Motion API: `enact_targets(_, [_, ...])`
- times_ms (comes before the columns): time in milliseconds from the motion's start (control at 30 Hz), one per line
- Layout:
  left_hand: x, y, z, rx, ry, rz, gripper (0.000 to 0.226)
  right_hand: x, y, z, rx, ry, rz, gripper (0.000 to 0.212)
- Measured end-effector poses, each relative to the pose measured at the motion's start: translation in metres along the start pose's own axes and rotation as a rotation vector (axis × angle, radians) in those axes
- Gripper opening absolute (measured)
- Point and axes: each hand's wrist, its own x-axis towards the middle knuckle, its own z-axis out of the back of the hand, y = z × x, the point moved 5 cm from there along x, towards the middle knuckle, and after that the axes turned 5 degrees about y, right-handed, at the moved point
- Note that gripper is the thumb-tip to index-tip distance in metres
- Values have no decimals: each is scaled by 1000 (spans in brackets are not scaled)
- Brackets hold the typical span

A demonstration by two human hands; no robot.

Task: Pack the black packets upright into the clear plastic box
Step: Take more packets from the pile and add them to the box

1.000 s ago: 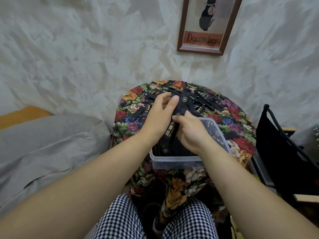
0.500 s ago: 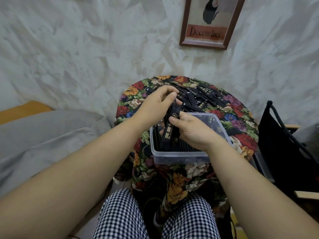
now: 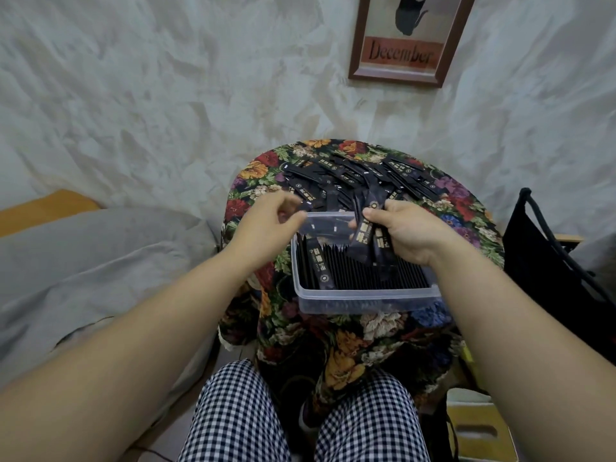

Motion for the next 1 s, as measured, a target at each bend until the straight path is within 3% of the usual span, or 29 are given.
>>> enact_targets(100, [-14,32,-10,-2,-26,114,33,5,-9,-1,-232,3,-135,27])
enact_targets(267, [-29,46,-28,-313,21,271,46,12,-20,-19,-440,8,-246,21])
enact_targets(400, [-27,44,-31,-316,45,244,50,15,-25,-35,-359,32,-298,14])
enact_targets(500, [-25,45,-29,-267,25,200,49,17,-26,-42,-254,52,-316,32])
enact_targets(633, [-20,38,-20,-44,-26,-4,33,18,-26,-47,-83,125,-305,13])
enact_targets(733, [-14,23,-13,235,23,-323,22,19,-28,-48,-39,139,-286,13])
enact_targets(833, [-8,18,-20,402,197,-567,38,22,-34,-45,-95,130,-281,11])
enact_targets(900, [-4,19,-24,412,307,-587,42,23,-37,-42,-138,110,-289,23])
enact_targets(1000, [-2,21,-30,426,370,-624,53,19,-38,-43,-104,103,-273,20])
